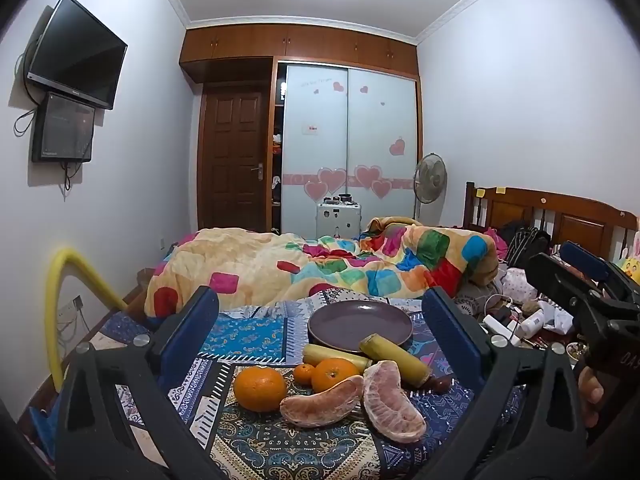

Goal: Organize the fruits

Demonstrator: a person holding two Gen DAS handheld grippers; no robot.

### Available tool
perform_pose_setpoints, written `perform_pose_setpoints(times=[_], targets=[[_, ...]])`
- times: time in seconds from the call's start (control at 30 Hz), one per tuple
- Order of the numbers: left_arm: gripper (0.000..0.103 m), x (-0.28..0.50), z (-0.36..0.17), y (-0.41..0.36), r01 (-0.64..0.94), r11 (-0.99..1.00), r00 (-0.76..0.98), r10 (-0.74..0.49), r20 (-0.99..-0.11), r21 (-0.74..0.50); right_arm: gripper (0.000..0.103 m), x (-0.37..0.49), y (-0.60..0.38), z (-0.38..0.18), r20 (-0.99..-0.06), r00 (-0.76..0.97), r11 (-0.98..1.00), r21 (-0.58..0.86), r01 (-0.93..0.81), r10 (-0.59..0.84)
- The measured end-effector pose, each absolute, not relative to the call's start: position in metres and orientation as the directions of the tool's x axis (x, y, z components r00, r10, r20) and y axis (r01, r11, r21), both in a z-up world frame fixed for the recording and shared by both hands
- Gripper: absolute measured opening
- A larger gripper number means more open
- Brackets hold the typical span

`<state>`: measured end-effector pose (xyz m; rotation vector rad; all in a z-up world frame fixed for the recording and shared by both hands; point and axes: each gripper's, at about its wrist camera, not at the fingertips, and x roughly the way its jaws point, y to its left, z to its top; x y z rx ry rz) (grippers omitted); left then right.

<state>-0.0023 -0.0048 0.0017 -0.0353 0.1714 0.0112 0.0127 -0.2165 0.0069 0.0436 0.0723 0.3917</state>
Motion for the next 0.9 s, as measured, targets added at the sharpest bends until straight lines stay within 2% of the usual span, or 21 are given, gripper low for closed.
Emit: perform_pose_setpoints(times=[0.9], targets=[[0.103, -0.0006, 0.0019, -0.0016, -0.019, 0.999, 0.987, 0.013, -0.162, -0.039, 0.103, 0.0148, -0.2122, 0.0044, -0.057, 0.920, 0.921, 0.063, -0.384, 0.387]])
